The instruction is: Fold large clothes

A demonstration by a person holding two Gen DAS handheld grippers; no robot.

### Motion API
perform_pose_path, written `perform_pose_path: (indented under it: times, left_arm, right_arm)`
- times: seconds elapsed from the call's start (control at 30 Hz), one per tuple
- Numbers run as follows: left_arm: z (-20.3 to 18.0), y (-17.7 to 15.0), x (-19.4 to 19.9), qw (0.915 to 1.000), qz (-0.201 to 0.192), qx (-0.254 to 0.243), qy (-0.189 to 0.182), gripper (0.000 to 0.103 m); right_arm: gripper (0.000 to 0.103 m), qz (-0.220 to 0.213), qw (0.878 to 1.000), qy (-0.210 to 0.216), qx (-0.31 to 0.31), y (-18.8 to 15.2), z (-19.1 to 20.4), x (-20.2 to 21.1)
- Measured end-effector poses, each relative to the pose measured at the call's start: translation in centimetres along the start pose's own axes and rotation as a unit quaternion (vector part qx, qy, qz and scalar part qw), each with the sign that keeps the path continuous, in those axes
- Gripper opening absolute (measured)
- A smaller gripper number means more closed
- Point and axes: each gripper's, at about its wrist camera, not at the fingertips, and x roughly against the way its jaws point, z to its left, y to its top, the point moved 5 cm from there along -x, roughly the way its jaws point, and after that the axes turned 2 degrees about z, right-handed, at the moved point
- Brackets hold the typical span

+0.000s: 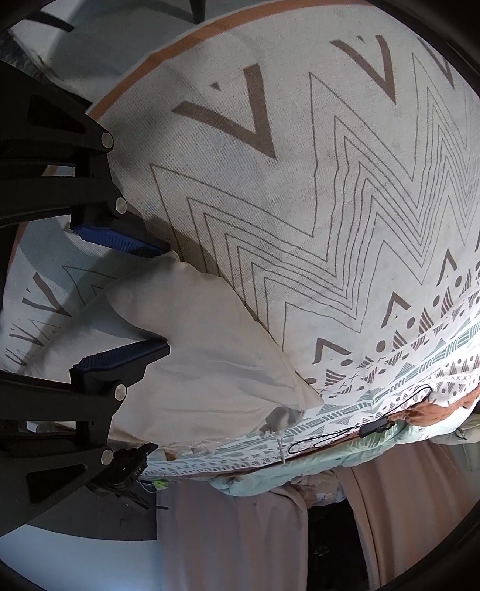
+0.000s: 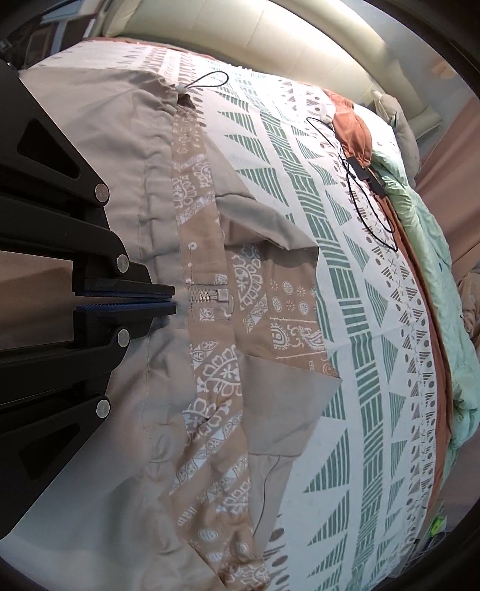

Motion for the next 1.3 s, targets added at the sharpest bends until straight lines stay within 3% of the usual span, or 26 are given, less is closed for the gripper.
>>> perform_pose_path:
  times: [0.37,0.4,0.5,0.63,0.73,1.03,1.3]
  left_arm:
    - [-1.2,1.2,-2.2,0.9981,-0.017,0.03,-0.052,0.047]
    - [-1.3,1.2,-2.3,0.9981,-0.02,0.024,-0.054,0.035]
    - [-1.2,1.1,-2.6,0.9969,-0.016,0.034,-0.07,0.018]
    - [-1.8,1.0,-1.9,0.9953,-0.023,0.023,-0.091,0.011]
    - [-2.6,1.0,-1.1,0.9935,-0.026,0.018,-0.109,0.009]
    - [-5.0,0.7,1.0,0.9878,-0.032,-0.006,-0.152,0.007]
    - [-5.6,0.5,1.4,0.9851,-0.029,-0.005,-0.17,0.007]
  right_arm:
    - [0.003,0.008,0.999,0.035,-0.019,0.5,-1.0,-1.1]
    - [0.003,0.009,0.999,0.038,-0.018,0.6,-0.9,-0.8]
    - [0.008,0.005,0.999,0.049,-0.022,0.4,-0.8,0.8]
    - [0.037,-0.005,0.998,0.065,-0.024,-1.1,-0.9,4.2]
    - [0.038,-0.022,0.997,0.071,-0.02,-2.2,-1.3,7.2]
    - [0.038,-0.034,0.995,0.094,-0.01,-9.5,-1.4,13.2]
    - [0.038,0.004,0.995,0.094,0.025,-18.0,0.4,15.1]
